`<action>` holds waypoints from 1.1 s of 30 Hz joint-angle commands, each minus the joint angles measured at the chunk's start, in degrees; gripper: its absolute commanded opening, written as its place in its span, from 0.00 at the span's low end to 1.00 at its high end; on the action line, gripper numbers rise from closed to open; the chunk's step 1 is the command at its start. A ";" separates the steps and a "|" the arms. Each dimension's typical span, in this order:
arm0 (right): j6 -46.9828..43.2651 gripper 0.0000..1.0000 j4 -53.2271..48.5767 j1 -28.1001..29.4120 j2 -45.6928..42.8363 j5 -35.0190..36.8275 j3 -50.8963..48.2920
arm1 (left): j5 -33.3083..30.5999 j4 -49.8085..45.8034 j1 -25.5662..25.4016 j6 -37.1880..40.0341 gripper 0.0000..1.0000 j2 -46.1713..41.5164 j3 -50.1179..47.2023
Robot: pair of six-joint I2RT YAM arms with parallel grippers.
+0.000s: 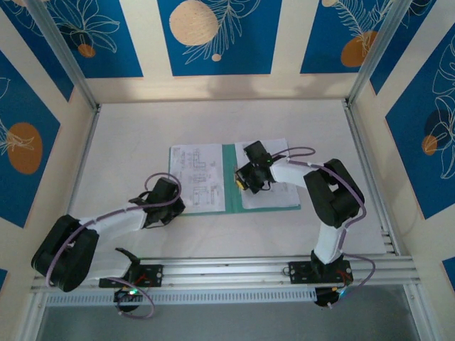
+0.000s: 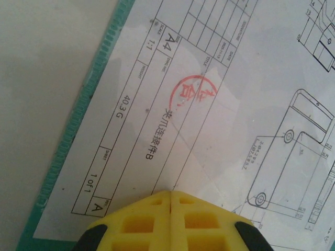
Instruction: Put the files into the folder
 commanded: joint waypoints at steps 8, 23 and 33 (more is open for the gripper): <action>-1.92 0.00 -14.29 4.31 7.05 2.93 1.95 | 4.84 1.47 -0.04 2.38 0.05 3.08 0.13; -4.39 0.00 -24.94 8.00 13.57 5.26 14.05 | 7.40 4.84 -0.09 3.62 0.08 4.86 0.18; -6.01 0.00 -34.31 11.58 20.89 10.17 22.27 | 7.89 5.58 -0.15 3.70 0.08 5.36 0.17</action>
